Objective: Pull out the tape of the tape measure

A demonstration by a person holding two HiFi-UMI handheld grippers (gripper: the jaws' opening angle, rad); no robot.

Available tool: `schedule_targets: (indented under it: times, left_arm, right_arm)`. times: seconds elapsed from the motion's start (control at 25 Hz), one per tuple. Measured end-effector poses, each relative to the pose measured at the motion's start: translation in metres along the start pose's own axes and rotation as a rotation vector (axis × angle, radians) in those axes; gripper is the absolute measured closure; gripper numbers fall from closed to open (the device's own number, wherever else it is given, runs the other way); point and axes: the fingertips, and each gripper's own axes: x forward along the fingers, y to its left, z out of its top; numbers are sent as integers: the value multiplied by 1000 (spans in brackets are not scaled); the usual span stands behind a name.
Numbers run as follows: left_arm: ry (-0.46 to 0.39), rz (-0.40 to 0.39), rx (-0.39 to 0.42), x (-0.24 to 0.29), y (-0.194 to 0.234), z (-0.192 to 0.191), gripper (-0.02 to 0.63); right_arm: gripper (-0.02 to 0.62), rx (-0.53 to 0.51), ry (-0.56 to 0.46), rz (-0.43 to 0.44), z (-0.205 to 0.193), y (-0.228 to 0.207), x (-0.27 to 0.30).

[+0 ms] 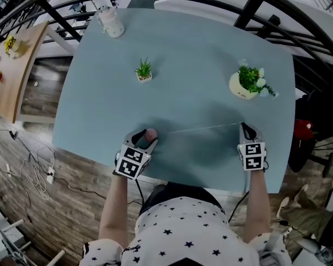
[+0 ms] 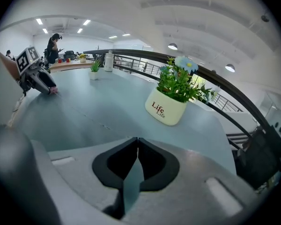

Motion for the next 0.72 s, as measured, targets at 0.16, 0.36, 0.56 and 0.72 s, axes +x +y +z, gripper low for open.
schedule_targets:
  times: [0.16,0.36,0.56,0.72]
  left_arm:
    - [22,-3,1,4,1,1,394]
    - [17,-8,-11,3,1,2,394]
    - [18,-9,-12,2,0,3,394]
    - [23,-10,-12,5,2,1,394]
  right_arm:
    - [581,10,22,12,-3,-1,9]
    - [581,14,56,28,-10,0,20]
    - [581,62,56,40,-6,3,18]
    - [581,44,56,30,-12,1,25]
